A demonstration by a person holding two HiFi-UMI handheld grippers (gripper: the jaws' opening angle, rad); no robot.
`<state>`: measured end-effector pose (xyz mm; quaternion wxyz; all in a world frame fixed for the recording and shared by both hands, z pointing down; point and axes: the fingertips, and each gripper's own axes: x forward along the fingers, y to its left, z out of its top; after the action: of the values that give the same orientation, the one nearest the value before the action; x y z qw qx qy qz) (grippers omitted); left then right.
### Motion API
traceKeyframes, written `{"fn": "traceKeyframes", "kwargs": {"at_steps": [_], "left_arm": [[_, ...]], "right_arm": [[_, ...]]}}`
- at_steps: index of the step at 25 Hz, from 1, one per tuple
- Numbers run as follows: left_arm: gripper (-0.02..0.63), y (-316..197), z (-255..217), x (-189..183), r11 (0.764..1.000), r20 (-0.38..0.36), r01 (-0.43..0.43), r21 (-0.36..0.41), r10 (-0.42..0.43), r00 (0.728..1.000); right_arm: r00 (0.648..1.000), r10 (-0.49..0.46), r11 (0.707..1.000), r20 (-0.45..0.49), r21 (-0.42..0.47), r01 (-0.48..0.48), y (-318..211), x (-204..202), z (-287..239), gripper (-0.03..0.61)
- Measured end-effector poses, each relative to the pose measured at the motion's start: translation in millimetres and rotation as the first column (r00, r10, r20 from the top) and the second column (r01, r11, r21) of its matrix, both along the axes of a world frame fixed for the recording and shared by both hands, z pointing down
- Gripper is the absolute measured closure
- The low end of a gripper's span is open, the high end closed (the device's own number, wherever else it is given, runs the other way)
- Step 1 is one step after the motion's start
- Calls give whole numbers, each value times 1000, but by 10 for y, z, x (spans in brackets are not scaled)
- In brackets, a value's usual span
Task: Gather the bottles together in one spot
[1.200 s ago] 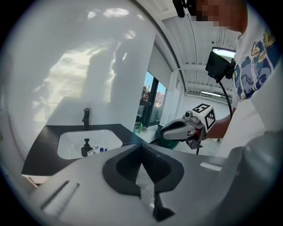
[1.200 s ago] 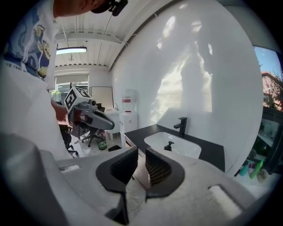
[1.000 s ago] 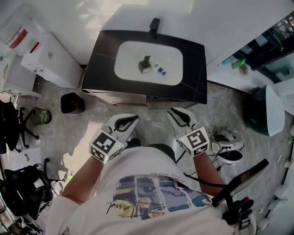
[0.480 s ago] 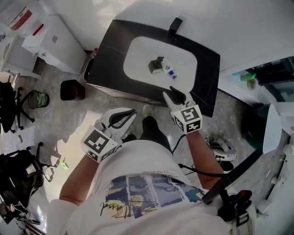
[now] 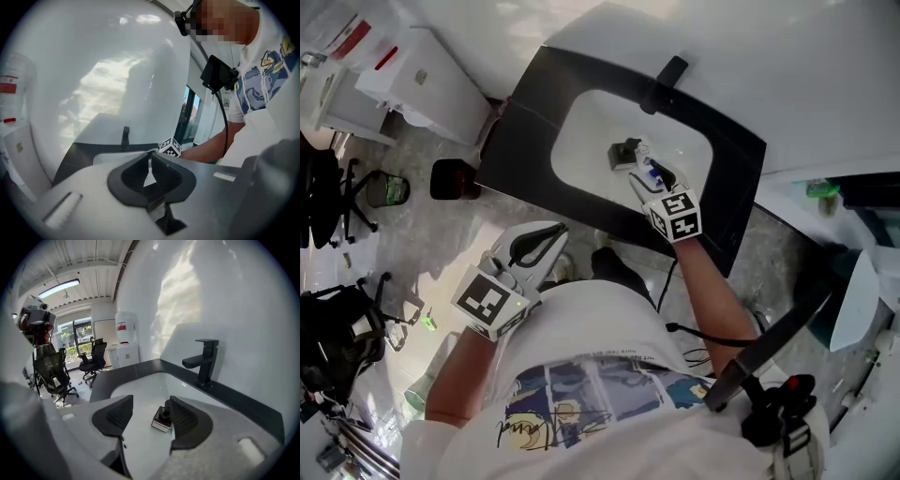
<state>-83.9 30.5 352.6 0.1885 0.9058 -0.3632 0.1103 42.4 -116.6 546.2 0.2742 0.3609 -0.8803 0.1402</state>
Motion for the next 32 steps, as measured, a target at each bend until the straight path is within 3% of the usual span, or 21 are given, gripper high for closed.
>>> {"fn": "traceKeyframes", "kwargs": {"at_steps": [4, 15, 26, 28, 30, 32], "left_arm": [[591, -175, 17, 136, 1000, 26, 10, -7, -10, 1000], [584, -436, 67, 213, 996, 78, 83, -32, -80, 994], [584, -515, 66, 222, 987, 117, 151, -47, -144, 983], [584, -518, 60, 221, 987, 119, 154, -47, -147, 982], [584, -526, 57, 218, 987, 121, 154, -47, -147, 982], [584, -535, 51, 225, 987, 120, 151, -46, -145, 982]], "right_arm": [[999, -24, 998, 27, -52, 25, -268, -23, 283, 297], [1000, 18, 991, 25, -132, -14, -808, -40, 943, 258], [996, 23, 983, 85, -183, -7, -976, -119, 1191, 258], [996, 17, 983, 87, -185, 0, -964, -147, 1197, 270], [996, 10, 983, 87, -181, 6, -950, -178, 1193, 324], [997, 11, 984, 83, -175, 3, -941, -183, 1185, 324]]}}
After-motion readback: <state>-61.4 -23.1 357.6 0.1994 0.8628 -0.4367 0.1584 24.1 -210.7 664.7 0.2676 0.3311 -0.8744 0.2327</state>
